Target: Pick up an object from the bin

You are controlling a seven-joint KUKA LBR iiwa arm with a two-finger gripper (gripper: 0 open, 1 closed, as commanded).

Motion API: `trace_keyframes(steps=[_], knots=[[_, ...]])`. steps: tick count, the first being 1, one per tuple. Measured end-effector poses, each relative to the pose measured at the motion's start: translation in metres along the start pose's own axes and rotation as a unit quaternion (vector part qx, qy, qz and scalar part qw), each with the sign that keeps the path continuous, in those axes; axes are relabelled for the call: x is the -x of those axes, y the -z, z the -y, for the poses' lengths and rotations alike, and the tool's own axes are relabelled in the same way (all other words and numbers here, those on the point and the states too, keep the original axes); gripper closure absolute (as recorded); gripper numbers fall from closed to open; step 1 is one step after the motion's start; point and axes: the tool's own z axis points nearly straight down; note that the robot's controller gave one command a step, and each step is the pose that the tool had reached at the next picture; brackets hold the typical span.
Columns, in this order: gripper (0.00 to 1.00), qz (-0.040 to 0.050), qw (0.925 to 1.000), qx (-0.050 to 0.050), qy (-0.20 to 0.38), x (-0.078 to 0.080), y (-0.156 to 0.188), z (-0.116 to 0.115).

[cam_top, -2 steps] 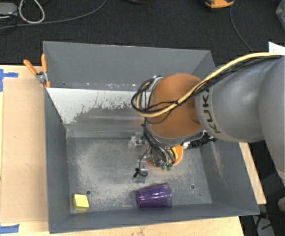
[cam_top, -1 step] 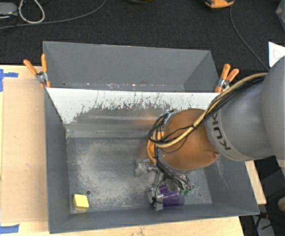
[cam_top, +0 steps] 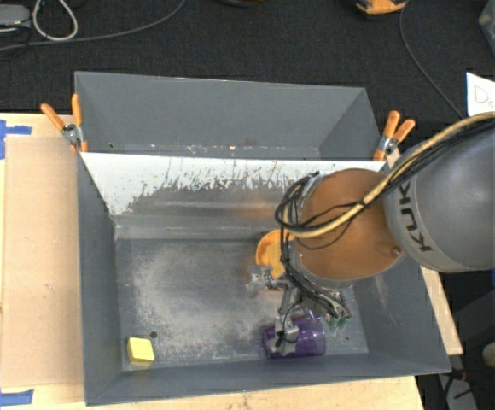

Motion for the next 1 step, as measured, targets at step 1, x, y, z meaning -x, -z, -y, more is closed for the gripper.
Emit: trace_keyframes(steps=[1], knots=[[0.00,-0.0037,0.9999,0.000,-0.010,-0.0286,-0.0357,0.0509]])
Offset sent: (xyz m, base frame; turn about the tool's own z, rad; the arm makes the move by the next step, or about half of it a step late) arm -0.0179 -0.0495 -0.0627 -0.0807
